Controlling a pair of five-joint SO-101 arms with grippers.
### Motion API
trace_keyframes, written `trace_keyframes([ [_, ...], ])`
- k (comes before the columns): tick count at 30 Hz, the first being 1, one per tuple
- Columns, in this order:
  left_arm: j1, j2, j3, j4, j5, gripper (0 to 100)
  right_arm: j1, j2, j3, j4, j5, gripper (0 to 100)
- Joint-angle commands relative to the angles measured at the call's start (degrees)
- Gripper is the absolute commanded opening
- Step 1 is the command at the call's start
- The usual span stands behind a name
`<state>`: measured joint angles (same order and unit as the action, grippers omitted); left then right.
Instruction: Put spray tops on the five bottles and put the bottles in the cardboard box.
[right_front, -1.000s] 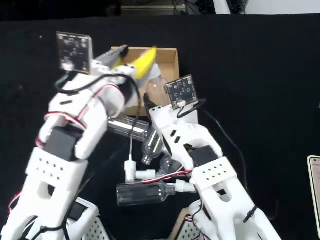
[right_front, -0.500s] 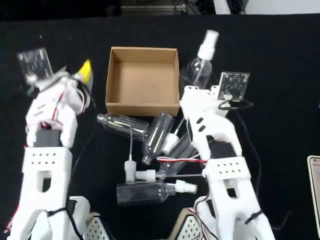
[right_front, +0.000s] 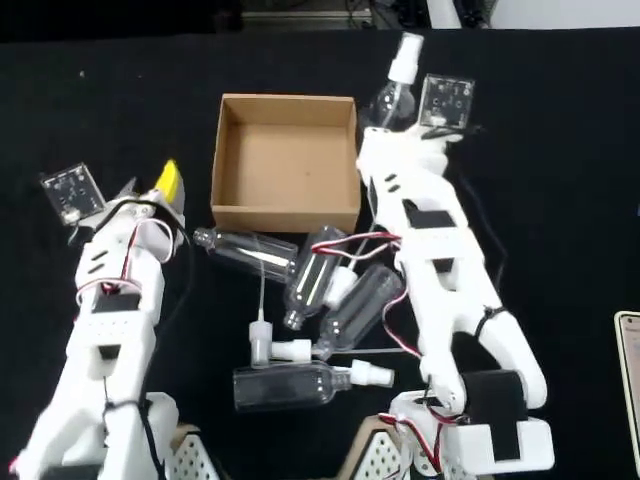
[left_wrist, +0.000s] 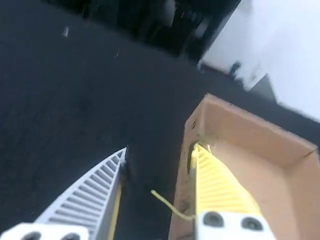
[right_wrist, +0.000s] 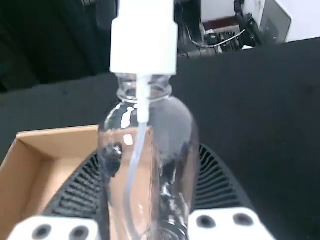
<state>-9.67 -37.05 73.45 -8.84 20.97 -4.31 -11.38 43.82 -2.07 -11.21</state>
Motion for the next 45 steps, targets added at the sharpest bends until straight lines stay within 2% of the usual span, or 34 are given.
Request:
trace_keyframes([
  [1,-2.7,10.4,-8.7,-1.5,1.4,18,-0.7,-0.5,-4.9,-1.8,0.0,7.0],
  [3,-3.1,16.9,-12.4,-1.2,1.4,18,-1.0,-0.5,-5.0,-1.8,2.7,7.0],
  [6,-3.2,23.5,-16.0,-1.2,1.4,18,2.6,-0.5,-5.0,-4.2,8.6,7.0],
  [15,-2.9,24.4,-16.4,-1.1,1.3,18,17.8,6.2,-3.5,-7.0,10.1,7.0],
  [17,-2.9,24.5,-15.9,-1.1,1.3,18,20.7,8.8,-3.6,-7.0,12.6,7.0],
  [20,-2.7,24.0,-14.8,-1.1,1.3,18,24.3,13.1,-4.1,-7.2,16.0,7.0],
  [25,-2.7,24.4,-15.2,-1.2,1.2,18,27.4,16.6,-3.7,-12.5,16.4,7.0],
  [29,-2.7,24.4,-15.2,-1.2,1.1,18,28.3,14.8,-5.0,-1.9,21.3,7.0],
  [32,-2.7,24.4,-15.2,-1.2,1.1,18,28.3,12.6,-8.3,8.7,21.9,7.0],
  [35,-2.2,24.4,-15.2,-1.2,1.0,18,28.0,12.0,-10.6,11.5,21.8,7.0],
  [39,-1.7,24.4,-15.1,-1.2,1.0,18,27.8,11.9,-8.9,4.7,15.5,7.0],
  [41,-1.8,24.4,-15.1,-1.2,1.0,18,27.8,12.1,-6.5,-4.5,12.7,7.0],
  [45,-1.8,24.4,-15.0,-1.2,1.0,18,27.2,16.8,-4.5,-23.4,12.7,7.0],
])
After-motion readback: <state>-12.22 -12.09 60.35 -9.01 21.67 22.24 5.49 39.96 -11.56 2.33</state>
